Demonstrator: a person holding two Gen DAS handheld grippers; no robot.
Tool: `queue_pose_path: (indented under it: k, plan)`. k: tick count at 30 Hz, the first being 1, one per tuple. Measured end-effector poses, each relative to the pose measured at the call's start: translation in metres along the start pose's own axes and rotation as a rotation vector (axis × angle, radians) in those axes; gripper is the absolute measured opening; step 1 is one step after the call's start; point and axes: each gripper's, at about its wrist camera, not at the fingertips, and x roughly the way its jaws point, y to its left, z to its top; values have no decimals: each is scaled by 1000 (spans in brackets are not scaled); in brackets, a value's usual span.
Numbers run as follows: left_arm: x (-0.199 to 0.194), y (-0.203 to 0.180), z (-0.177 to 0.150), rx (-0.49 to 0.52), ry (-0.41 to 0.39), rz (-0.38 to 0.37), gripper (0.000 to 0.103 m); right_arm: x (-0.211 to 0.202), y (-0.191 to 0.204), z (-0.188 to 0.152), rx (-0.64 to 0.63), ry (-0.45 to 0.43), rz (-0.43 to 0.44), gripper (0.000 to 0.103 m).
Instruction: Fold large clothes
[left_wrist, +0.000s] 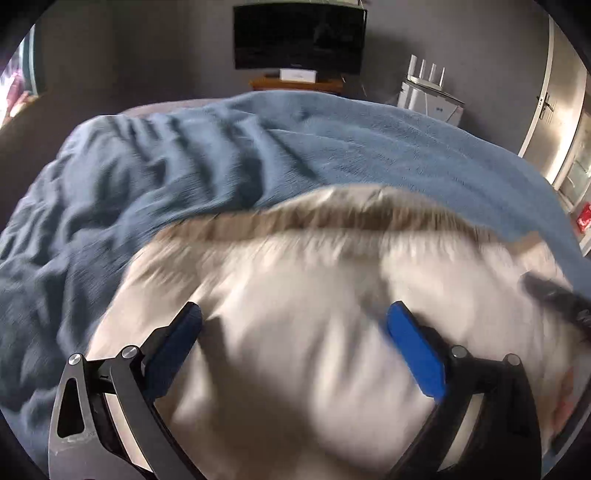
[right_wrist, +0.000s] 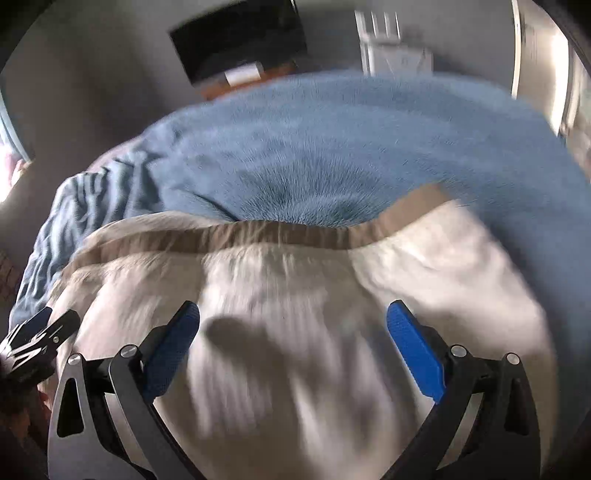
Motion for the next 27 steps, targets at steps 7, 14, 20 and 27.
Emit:
queue_pose_path:
  k: [7,14,20,27]
  plan:
    - [-6,71,-31,-114,45,64,98,-6,-65,-35,81,19,-113,96]
    - [-52,73,-42,-124,13,41,97,-54,-66,-58,108,5,-112,96]
    - [-88,21,-89,-32,11,-73,97,-95,0,-119,-128,-29,-9,96]
    - [-88,13,-143,92,52,-2,98,-94,-13,-158,-189,30,-44,96]
